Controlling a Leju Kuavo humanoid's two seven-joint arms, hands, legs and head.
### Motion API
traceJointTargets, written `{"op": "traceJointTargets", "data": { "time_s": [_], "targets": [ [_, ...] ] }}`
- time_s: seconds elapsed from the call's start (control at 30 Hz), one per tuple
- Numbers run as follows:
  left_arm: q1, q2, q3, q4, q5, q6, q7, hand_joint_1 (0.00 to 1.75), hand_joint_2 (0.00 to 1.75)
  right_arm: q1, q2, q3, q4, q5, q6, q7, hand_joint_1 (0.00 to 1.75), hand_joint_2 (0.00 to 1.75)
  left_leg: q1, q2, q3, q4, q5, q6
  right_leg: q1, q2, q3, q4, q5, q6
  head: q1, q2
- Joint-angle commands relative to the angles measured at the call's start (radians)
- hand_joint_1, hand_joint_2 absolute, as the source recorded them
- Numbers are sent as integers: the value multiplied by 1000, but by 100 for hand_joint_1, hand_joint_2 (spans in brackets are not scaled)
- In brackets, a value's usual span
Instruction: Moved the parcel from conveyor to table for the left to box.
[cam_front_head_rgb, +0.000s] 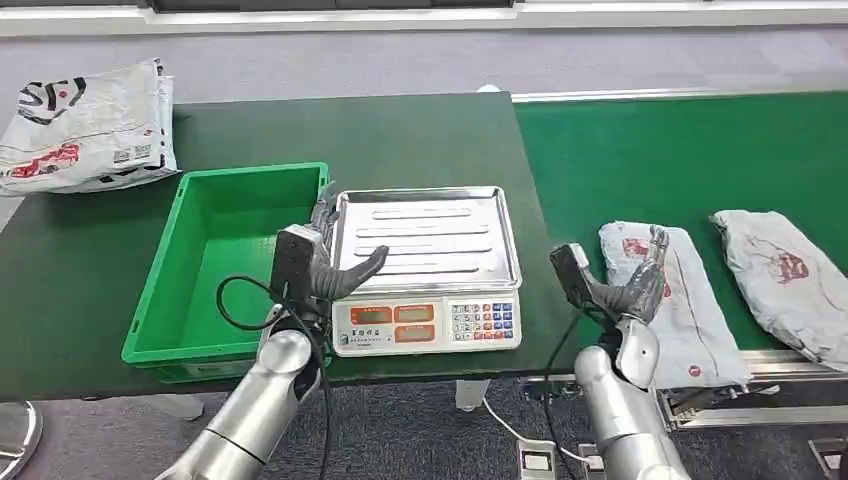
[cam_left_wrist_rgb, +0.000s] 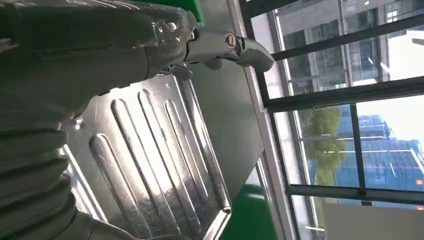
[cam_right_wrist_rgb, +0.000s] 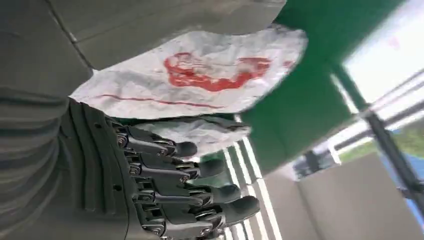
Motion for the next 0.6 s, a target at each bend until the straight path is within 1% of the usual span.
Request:
{"op": "traceJointTargets", "data": {
  "time_s": [0.03,0.17,0.37,0.43,0.5,0.6],
  "targets": [
    [-59,-10,47,85,10,-14,8,0,175,-82,-61,-15,302,35,13,113,0,175,0,0,2,-1,0,0,0,0,3,-1,0,0,0,0],
    [-59,-10,47,85,10,-14,8,0,175,-82,-61,-15,302,35,13,113,0,175,0,1,4,-1,-1,0,0,1,4,-2,0,0,0,0],
    [-59,-10,47,85,10,-14,8,0,175,-82,-61,-15,302,35,13,113,0,175,0,0,1,0,0,0,0,1,1,0,0,0,0,0],
    [-59,-10,47,85,10,-14,8,0,175,-82,-61,-15,302,35,13,113,0,175,0,2,4,-1,-1,0,0,2,4,-2,0,-1,0,0],
    [-59,-10,47,85,10,-14,8,0,175,-82,-61,-15,302,35,13,113,0,175,0,1,1,0,0,0,0,1,2,0,0,0,0,0],
    [-59,-10,47,85,10,-14,8,0,175,-82,-61,-15,302,35,13,113,0,175,0,1,2,0,-1,0,0,1,3,-1,0,0,0,0]
  ]
}}
